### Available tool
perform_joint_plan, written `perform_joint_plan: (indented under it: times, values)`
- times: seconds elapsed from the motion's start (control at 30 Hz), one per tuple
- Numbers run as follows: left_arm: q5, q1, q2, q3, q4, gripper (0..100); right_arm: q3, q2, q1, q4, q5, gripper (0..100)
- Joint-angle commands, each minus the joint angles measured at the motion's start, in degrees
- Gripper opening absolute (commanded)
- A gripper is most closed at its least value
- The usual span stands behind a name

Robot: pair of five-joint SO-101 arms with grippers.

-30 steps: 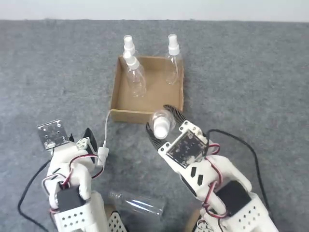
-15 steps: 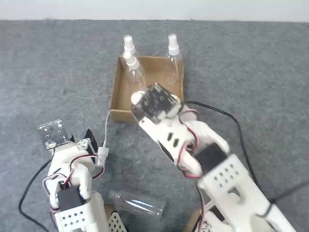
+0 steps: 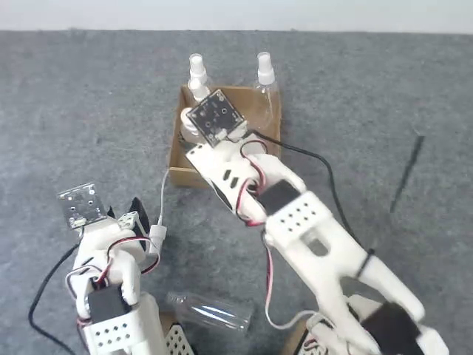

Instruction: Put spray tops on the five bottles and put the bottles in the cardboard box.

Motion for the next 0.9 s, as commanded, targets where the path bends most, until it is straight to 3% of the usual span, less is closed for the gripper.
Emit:
perform_joint_plan:
  times: [0.0,0.43,0.87]
  values:
    - [-0.1,0.2,-1.0,-0.6,-1.9,17,-5.7,4.5,-0.3,-6.4,-2.2,0.7]
    - [-0.2,0.2,-1.0,-0.6,-1.9,17,-12.5,21.8,-0.5,-9.1,-5.0,0.7]
    - [-0.4,0.3,-1.0,-0.6,-2.0,17,-16.9,29.8,-0.5,-9.1,-5.1,0.9]
